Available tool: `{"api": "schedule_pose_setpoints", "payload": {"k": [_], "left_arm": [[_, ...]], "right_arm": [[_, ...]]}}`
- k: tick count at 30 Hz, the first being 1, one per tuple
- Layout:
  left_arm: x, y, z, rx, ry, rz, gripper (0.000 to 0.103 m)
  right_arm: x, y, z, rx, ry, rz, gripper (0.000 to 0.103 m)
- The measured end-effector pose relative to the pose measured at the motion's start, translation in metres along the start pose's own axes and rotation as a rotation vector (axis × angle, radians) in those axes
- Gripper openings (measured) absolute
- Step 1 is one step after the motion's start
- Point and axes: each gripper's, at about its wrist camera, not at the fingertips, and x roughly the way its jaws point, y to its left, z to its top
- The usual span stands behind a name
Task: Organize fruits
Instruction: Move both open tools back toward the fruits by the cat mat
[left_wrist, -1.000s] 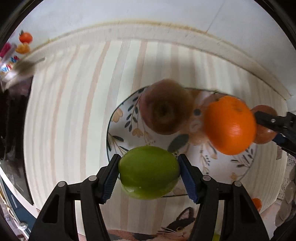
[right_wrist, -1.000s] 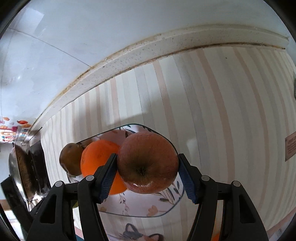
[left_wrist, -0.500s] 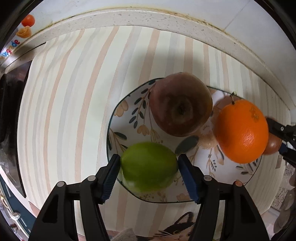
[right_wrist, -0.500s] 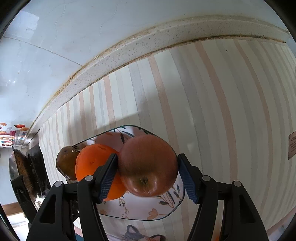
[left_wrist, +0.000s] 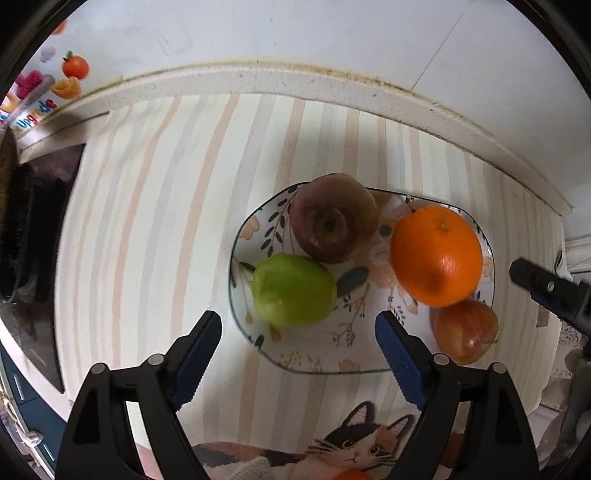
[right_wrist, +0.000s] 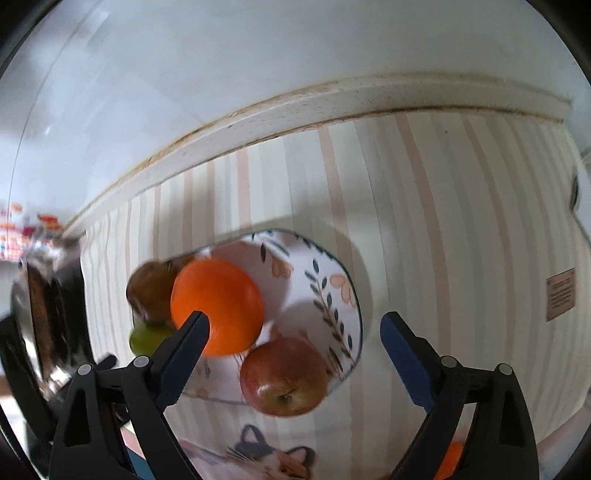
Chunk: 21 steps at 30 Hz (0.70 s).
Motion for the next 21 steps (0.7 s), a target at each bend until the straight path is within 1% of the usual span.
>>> {"api": "schedule_pose_setpoints", "payload": {"k": [6, 13, 17, 21], "left_arm": [[-0.039, -0.004, -0.025, 0.028, -0.067, 0.020, 0.085], [-0.074, -0.012, -0.054, 0.045, -0.143, 0.026, 0.085], [-0.091, -0.014, -0.073, 0.040, -0.181, 0.013, 0.085], [-0.108, -0.016, -0.091, 0.038, -0.215, 0.008, 0.085]], "right_arm": [[-0.030, 0.024, -0.042, -0.117, -0.050, -0.038, 0.096], [-0.072, 0.030, -0.082, -0.167, -0.119, -0.040, 0.096], [-0.100, 0.029, -0.103, -0.190, -0.174, -0.058, 0.096], [-0.126, 0.028, -0.121, -0.211, -0.221, -0.059, 0.096]]}}
